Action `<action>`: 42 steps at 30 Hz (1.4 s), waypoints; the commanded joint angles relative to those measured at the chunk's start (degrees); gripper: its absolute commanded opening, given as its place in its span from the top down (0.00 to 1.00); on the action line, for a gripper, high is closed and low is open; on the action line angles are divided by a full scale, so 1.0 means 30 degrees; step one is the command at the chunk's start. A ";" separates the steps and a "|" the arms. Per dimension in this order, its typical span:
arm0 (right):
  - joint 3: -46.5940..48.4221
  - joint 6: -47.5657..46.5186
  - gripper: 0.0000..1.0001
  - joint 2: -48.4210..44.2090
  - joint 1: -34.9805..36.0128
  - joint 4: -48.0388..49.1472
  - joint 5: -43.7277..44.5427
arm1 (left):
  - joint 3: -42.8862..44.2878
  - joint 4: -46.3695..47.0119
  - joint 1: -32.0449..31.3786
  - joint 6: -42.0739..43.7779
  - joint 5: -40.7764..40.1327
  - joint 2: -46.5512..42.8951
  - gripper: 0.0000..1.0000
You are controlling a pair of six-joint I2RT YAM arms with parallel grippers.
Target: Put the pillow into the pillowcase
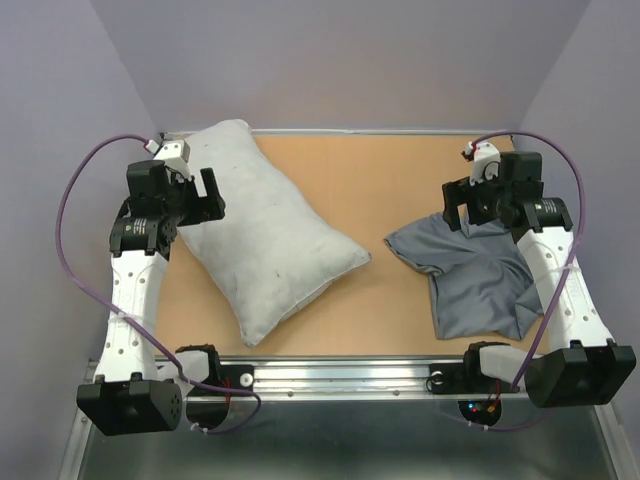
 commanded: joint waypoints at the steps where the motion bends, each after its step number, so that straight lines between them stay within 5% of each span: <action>1: -0.0382 -0.0114 0.00 -0.0323 0.0013 -0.0164 -0.0275 | -0.0796 0.0023 -0.0036 -0.2238 -0.1761 -0.0102 0.01; 16: -0.1612 -0.1138 0.00 0.1639 0.0042 -0.2303 0.0458 | 0.0930 0.3010 -0.0240 -0.5992 -0.2729 0.7621 0.01; 20: -0.1583 -0.1197 0.00 0.1845 0.0013 -0.2683 0.0516 | 0.2889 0.3801 -0.0621 -0.4184 -0.2671 1.1200 0.01; 23: -0.1525 -0.1139 0.00 0.1933 0.0013 -0.3297 0.0108 | 0.7736 0.3425 -0.0856 0.0783 -0.0662 1.4744 0.01; 27: -0.1699 -0.1109 0.00 0.1758 0.0013 -0.3592 -0.0917 | 1.2603 0.1848 -0.1876 0.7282 0.2099 1.8085 0.29; 30: -0.1701 -0.1197 0.00 0.1990 0.0013 -0.3418 -0.1913 | 1.5131 -0.0930 -0.3193 1.1281 0.1524 1.8853 0.43; 34: -0.1379 -0.0496 0.00 0.3014 0.0013 -0.2365 -0.3669 | 1.3534 -0.2931 -0.3610 1.7052 0.2629 1.7073 0.55; 35: -0.1204 -0.0001 0.00 0.3277 0.0013 -0.2043 -0.4804 | 1.3007 -0.3313 -0.3610 1.8022 0.2836 1.5994 0.69; 36: -0.1174 0.0323 0.00 0.3802 0.0042 -0.1228 -0.5454 | 1.2161 -0.4100 -0.3610 1.9453 0.3186 1.5462 0.72; 37: -0.1115 0.0732 0.00 0.4184 0.0042 -0.0726 -0.6678 | 1.1746 -0.4485 -0.3610 1.9931 0.3247 1.4383 1.00; 42: 0.0025 0.3488 0.00 0.7517 0.1267 0.2348 -0.8799 | 0.7974 -0.6125 -0.3434 2.2506 0.5850 1.0336 1.00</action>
